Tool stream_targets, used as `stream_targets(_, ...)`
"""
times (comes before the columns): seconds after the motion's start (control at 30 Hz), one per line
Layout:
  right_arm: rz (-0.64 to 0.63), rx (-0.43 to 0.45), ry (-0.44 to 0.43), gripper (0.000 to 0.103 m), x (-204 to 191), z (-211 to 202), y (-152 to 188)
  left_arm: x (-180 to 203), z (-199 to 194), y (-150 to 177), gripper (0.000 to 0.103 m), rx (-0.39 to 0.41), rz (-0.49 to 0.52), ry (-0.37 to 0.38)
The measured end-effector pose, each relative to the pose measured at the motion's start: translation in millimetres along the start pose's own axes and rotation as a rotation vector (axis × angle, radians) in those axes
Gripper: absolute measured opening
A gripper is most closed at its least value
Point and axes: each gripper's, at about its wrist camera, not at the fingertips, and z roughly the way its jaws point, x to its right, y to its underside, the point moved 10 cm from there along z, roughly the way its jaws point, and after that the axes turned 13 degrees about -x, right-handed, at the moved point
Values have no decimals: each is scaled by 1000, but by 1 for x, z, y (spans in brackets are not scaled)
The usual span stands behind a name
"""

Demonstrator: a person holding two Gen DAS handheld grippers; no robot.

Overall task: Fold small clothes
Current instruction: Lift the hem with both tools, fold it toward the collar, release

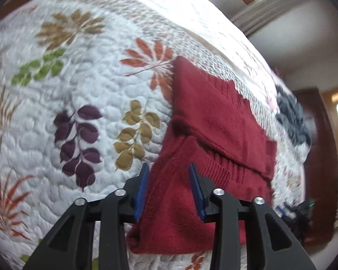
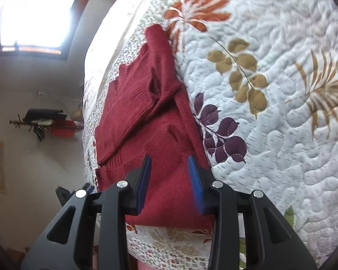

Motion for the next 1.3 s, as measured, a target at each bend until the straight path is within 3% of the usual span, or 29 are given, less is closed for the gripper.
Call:
stream_targets(0.2,-107,2,104,39,-21,7,8,29,35,-13,45,-47,197,-194)
stream_targets(0.37,-175,-10,191,39,-27,14,8,32,59,-22,43,-60,260,-323)
stream_targets(0.43,-199,-13,227,39,-27,18,6,34,62,-23,33,-52,276,-338)
stream_targets(0.47,-209,-15,242,39,-27,19,6,34,62,-23,19,-43,282,-347)
stream_targets(0.5,-221,-17,255,39,-27,20,5,36,58,-24,12,-18,295,-362)
stream_targets(0.6,-289,-17,312,40,-30,24,2,42,47,-21,6,35,322,-364)
stream_targets(0.7,-366,-19,363,50,-35,30,0,55,26,-12,6,104,345,-298)
stream_targets(0.83,-455,-30,428,50,-41,42,-5,59,15,-3,6,137,356,-263)
stream_targets(1.07,-512,-70,544,51,-32,69,-25,53,38,-8,6,71,339,-238)
stream_targets(1.3,-560,-132,605,46,-26,95,-26,50,67,-9,10,10,355,-276)
